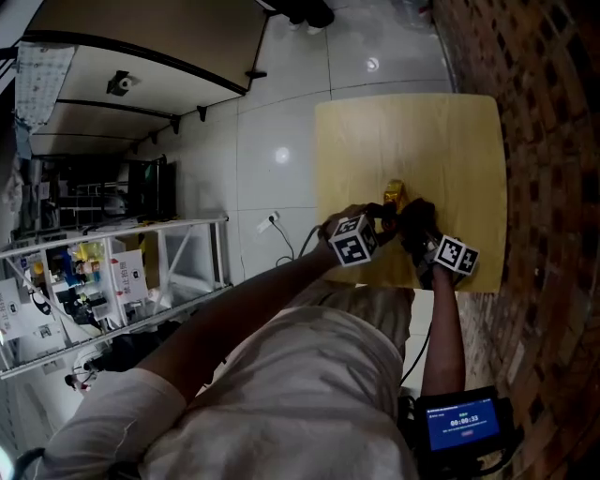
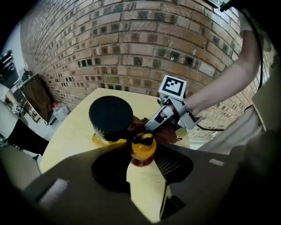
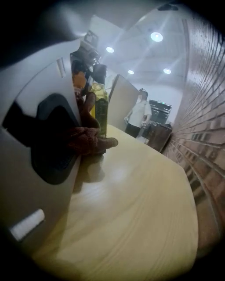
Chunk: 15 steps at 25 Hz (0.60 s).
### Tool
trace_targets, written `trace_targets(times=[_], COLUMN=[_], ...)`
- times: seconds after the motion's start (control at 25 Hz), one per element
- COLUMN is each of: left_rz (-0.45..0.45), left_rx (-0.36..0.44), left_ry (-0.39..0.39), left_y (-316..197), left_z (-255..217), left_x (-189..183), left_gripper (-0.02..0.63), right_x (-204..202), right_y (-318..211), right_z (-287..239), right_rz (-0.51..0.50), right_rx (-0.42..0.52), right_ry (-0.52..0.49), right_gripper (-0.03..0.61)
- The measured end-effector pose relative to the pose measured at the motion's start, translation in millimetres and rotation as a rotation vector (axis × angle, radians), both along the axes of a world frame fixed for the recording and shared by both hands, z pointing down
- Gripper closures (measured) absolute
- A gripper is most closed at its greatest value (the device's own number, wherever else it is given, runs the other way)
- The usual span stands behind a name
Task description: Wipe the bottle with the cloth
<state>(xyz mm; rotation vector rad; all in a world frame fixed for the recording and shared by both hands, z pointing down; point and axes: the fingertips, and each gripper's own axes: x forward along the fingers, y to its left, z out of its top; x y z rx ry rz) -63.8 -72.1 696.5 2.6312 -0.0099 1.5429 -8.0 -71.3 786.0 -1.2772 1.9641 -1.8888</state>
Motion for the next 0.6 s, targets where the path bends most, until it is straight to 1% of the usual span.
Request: trace_targets(times=[0.08, 0.16, 0.28, 0.36, 0.44, 0.52, 0.56, 0.6], left_rz=[-0.005, -0.004, -0.008, -0.015, -0.015, 0.005, 0.026, 0.055], left_rx=[-0.014, -0.015, -0.005, -0.001, 0.004, 0.037, 0.080, 0.141], left_ry=[0.005, 0.004, -0.004, -0.013, -0.020, -0.021, -0.017, -0.009], left_y=[1, 2, -4, -13, -17, -16, -20, -27], left_z=[4, 5, 13, 27, 31, 19, 12, 9], left_x=[-2, -5, -12, -17, -24, -30, -31, -31], left_gripper=[0.413, 0.397, 0.373, 0.362, 0.350, 0.338, 0.316, 0.282], right_x=[5, 4, -2, -6, -8, -10, -9, -8], right_y=[17, 34, 52, 54, 57, 63, 64, 62], right_z=[-3, -8, -5, 5, 6, -5, -11, -12], right_rz=[0.055, 0.073, 0.058, 0.050, 0.055, 0.058, 0.055, 0.047], right_rx=[0.016, 0.026, 0.025, 0.026, 0.039, 0.053, 0.061, 0.069], right_ry=[0.002, 0.010, 0.037, 0.056, 0.077, 0.087, 0.090, 0.096], right_gripper=[0.500, 0.500, 0.500, 0.500, 0.500, 0.500, 0.500, 0.500])
